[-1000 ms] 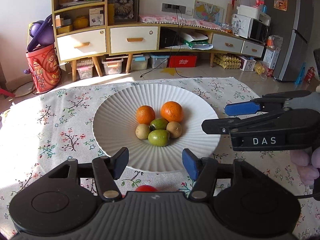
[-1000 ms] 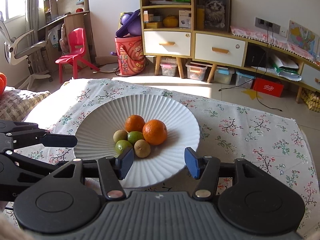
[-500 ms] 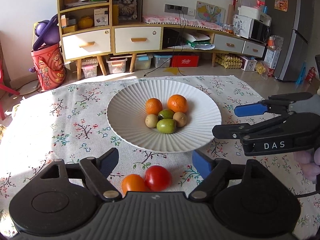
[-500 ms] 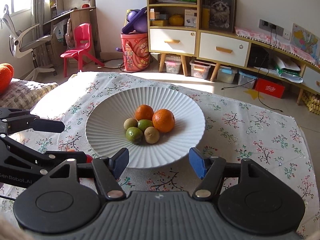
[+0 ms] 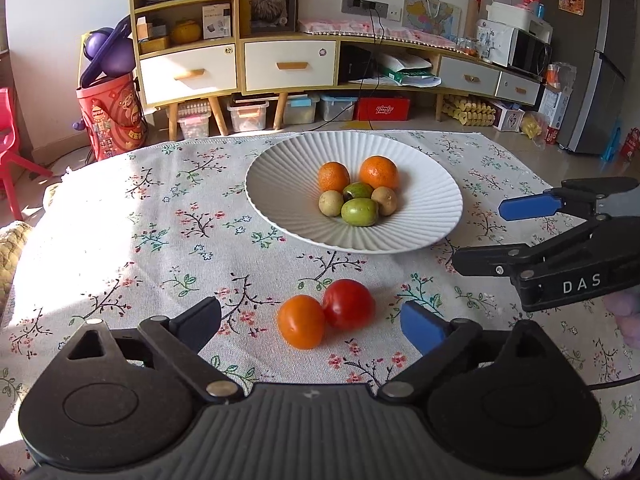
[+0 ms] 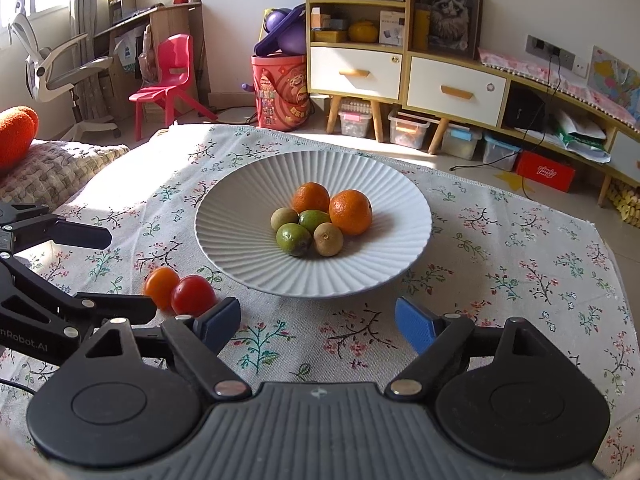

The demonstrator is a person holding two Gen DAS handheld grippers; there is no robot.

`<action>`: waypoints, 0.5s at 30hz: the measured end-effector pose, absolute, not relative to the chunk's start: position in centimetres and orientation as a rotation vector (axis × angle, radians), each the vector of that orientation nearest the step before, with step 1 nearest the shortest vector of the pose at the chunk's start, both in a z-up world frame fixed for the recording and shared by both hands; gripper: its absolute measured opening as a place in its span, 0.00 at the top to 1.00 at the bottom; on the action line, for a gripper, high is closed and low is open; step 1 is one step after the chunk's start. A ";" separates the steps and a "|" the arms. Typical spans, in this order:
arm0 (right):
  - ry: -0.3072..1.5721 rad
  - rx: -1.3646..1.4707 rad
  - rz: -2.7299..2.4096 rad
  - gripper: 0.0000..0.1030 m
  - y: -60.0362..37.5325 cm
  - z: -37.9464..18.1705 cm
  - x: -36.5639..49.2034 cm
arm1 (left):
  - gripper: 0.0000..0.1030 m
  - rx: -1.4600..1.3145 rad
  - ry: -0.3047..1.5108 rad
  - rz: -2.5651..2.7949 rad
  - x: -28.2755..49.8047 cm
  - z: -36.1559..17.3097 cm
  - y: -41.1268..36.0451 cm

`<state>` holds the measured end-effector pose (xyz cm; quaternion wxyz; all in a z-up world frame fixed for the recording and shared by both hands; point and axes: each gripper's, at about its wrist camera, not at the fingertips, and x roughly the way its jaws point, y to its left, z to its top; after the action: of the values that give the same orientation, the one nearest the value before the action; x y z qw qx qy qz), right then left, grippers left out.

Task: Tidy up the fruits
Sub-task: 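Withdraw both open grippers from the bowl toward the two tomatoes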

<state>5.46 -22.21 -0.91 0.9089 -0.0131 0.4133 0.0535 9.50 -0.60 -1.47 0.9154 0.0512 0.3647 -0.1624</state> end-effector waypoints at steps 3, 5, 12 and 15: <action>0.859 -0.026 0.104 0.14 -22.0 -1.2 5.3 | 0.12 0.105 0.753 -0.321 9.1 -1.7 -0.1; 0.863 -0.030 0.102 0.11 -21.8 -1.4 5.1 | 0.11 0.106 0.755 -0.312 8.9 -1.8 0.1; 0.880 -0.043 0.073 0.03 -21.1 -2.4 4.7 | 0.11 0.133 0.776 -0.268 8.5 -3.1 0.5; 0.890 -0.061 0.069 0.03 -20.7 -2.8 4.7 | 0.11 0.138 0.782 -0.245 8.5 -3.8 0.5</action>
<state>4.72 -20.70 -2.79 0.9016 -0.0297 0.4303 0.0335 8.46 0.51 -3.77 0.9149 0.0669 0.3799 -0.1189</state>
